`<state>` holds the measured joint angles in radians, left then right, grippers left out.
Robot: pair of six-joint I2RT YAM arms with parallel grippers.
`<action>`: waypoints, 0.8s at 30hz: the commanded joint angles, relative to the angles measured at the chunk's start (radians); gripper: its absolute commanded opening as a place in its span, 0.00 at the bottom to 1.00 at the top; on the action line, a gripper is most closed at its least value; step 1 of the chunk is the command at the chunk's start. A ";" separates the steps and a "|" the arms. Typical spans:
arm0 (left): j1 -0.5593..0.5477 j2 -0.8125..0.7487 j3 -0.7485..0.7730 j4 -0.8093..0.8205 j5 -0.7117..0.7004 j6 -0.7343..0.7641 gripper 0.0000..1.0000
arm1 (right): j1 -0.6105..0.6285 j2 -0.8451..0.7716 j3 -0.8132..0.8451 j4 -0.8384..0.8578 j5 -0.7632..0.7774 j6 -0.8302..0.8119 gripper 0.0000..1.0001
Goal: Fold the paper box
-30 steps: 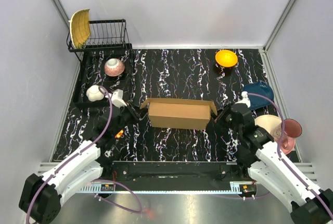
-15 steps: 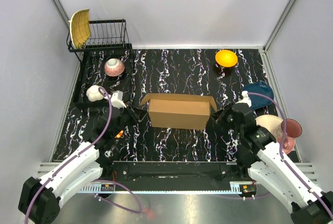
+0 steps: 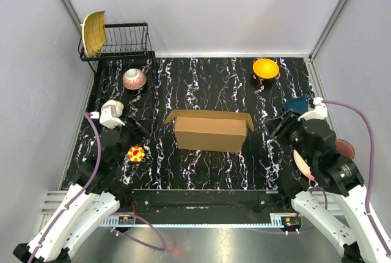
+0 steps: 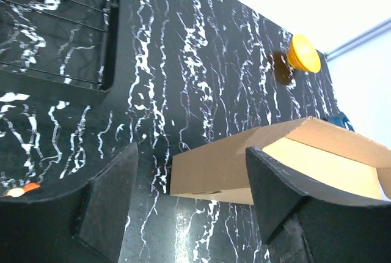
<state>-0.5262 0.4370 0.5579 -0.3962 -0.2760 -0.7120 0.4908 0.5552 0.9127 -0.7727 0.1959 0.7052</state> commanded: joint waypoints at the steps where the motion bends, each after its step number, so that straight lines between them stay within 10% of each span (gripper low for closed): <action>1: -0.001 0.002 0.071 -0.067 -0.137 0.049 0.75 | 0.006 0.034 0.094 -0.065 0.067 -0.124 0.56; 24: 0.002 0.186 0.165 0.215 0.030 0.197 0.77 | 0.005 0.285 0.040 0.150 -0.179 -0.335 0.55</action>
<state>-0.5262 0.6189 0.6796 -0.2455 -0.2752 -0.5526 0.4911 0.8272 0.9611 -0.6785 0.0463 0.4072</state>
